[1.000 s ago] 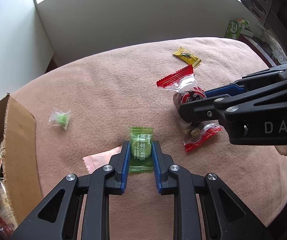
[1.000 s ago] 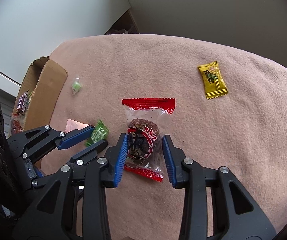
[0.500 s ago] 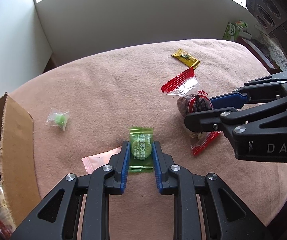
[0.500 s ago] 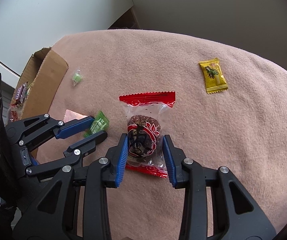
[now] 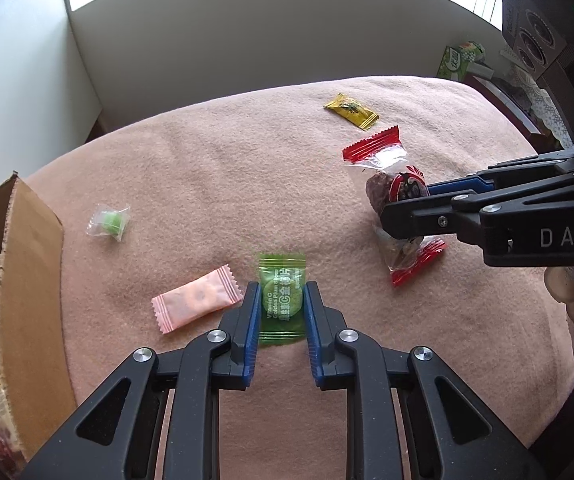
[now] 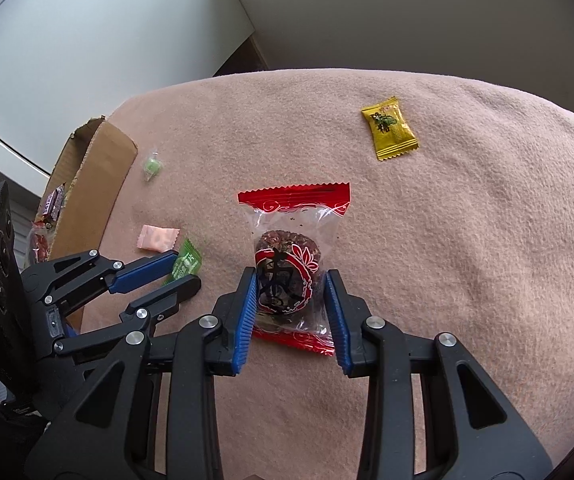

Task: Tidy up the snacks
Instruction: 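Lift the green candy and red-wrapped packet and carry them toward the box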

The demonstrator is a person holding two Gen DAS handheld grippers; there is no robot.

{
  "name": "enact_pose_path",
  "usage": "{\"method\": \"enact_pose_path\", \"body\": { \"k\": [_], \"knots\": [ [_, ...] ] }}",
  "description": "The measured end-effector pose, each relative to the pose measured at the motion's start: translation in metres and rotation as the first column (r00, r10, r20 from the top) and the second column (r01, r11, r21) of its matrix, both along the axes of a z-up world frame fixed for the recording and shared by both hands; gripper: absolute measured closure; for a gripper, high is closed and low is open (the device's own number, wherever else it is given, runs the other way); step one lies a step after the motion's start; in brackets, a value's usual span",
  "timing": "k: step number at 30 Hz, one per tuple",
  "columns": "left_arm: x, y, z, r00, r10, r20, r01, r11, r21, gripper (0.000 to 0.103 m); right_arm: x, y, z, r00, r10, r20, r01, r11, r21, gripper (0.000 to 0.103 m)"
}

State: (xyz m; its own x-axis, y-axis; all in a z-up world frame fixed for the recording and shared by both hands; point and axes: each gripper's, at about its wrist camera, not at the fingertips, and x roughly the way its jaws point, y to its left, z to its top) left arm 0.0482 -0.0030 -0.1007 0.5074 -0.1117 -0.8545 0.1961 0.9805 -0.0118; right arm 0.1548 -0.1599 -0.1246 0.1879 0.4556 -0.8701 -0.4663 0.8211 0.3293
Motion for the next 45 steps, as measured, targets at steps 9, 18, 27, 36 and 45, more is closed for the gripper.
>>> {"method": "enact_pose_path", "body": {
  "k": [9,18,27,36,45],
  "knots": [
    [-0.028,0.003,0.012,0.999,-0.016,0.033,0.018,0.998,-0.062,0.084,-0.015,-0.024,-0.002,0.998,-0.052,0.021,0.051,0.998,0.033,0.068],
    [-0.060,0.012,0.032,0.997,-0.013,0.082,0.019,0.997,-0.070,0.084,-0.042,-0.028,0.018,0.996,-0.040,0.073,0.036,0.997,0.063,0.068],
    [-0.083,0.037,0.052,0.992,0.023,0.125,-0.016,0.998,-0.056,0.084,-0.063,-0.007,0.049,0.992,0.013,0.126,-0.025,0.996,0.089,0.068],
    [-0.096,0.067,0.067,0.984,0.061,0.169,-0.051,0.997,-0.063,0.084,-0.071,0.034,0.071,0.985,0.068,0.162,-0.083,0.993,0.088,0.068],
    [-0.106,0.126,0.083,0.962,0.167,0.218,-0.149,0.984,-0.095,0.084,-0.070,0.088,0.092,0.975,0.119,0.187,-0.140,0.985,0.101,0.068]
  ]
}}
